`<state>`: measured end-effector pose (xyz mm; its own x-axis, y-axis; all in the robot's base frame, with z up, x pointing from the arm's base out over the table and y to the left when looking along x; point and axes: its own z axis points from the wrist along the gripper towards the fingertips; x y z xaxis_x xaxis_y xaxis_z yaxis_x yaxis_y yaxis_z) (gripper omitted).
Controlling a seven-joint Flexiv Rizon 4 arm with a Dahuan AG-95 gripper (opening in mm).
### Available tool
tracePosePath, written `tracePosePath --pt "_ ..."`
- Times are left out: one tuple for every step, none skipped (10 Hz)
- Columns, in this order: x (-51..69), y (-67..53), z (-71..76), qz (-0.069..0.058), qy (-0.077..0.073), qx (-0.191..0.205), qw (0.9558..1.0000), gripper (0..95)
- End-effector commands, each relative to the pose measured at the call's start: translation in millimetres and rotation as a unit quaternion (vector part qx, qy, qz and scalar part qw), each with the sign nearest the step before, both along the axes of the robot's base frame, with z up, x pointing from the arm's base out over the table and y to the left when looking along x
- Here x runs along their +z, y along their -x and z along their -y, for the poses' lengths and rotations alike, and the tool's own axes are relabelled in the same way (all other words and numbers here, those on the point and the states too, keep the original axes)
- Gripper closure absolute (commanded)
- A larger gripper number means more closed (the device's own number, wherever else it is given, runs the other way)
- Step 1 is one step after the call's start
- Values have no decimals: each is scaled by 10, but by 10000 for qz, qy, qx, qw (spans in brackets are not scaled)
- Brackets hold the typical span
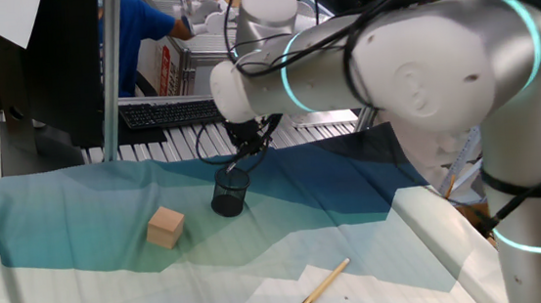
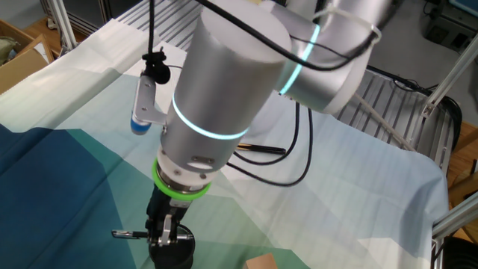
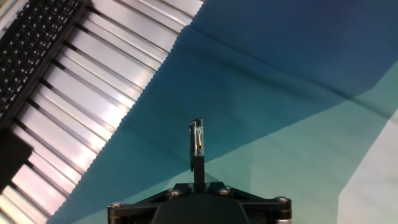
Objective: Put the pen into the pen holder
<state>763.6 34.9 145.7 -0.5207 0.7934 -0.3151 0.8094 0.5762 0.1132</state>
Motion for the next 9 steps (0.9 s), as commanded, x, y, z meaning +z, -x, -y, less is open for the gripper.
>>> tracePosePath --pt "7 13 5 17 115 -17 9999 950" --pt "6 12 5 24 155 -47 9999 950" --pt "6 12 5 33 194 -56 9998 950" --pt "7 11 6 41 222 -52 9997 950" --pt "9 8 10 39 232 -22 9997 950" --pt "13 3 14 59 244 -32 9997 950" --pt "24 -8 27 100 272 -37 9996 950" --pt "36 -23 42 131 310 -49 9994 950" --pt "42 -30 49 156 368 -79 9992 950"
